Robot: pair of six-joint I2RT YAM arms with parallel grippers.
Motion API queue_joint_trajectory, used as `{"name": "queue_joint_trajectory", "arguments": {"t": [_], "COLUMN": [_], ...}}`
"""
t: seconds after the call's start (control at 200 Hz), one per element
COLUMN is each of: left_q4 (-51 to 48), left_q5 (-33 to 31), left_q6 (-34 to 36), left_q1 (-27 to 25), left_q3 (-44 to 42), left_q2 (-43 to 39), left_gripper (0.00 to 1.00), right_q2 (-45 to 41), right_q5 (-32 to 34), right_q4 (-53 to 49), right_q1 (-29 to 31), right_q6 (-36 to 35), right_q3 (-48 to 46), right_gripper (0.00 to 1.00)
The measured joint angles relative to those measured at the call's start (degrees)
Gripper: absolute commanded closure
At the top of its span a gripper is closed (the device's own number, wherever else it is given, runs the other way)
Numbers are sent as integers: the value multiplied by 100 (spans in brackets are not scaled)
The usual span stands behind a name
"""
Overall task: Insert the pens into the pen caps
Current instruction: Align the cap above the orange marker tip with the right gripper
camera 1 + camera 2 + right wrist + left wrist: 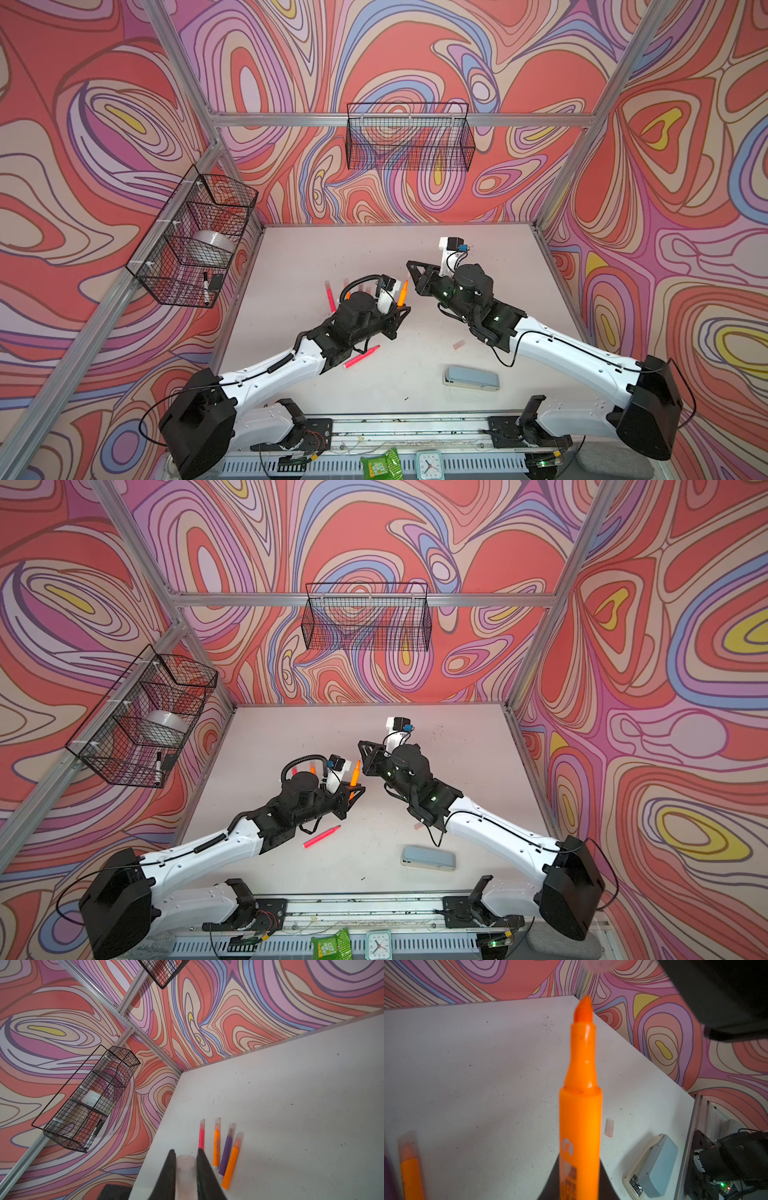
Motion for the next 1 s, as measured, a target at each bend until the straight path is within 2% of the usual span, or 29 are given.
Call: {"name": "queue_joint_trajectory", "arguments": {"t": [1.001], "left_q4": [-52], "left_q5": [-114], "left_q6": [-2], "left_q1": [2], "left_q3": [17], "left_q2": [129], "left_gripper": [100], "right_q2": [94], "right_q5": [-129], "right_q4": [22], "right_q1": [0], "right_q6": [114], "right_q3": [-186], "right_gripper": [84]}}
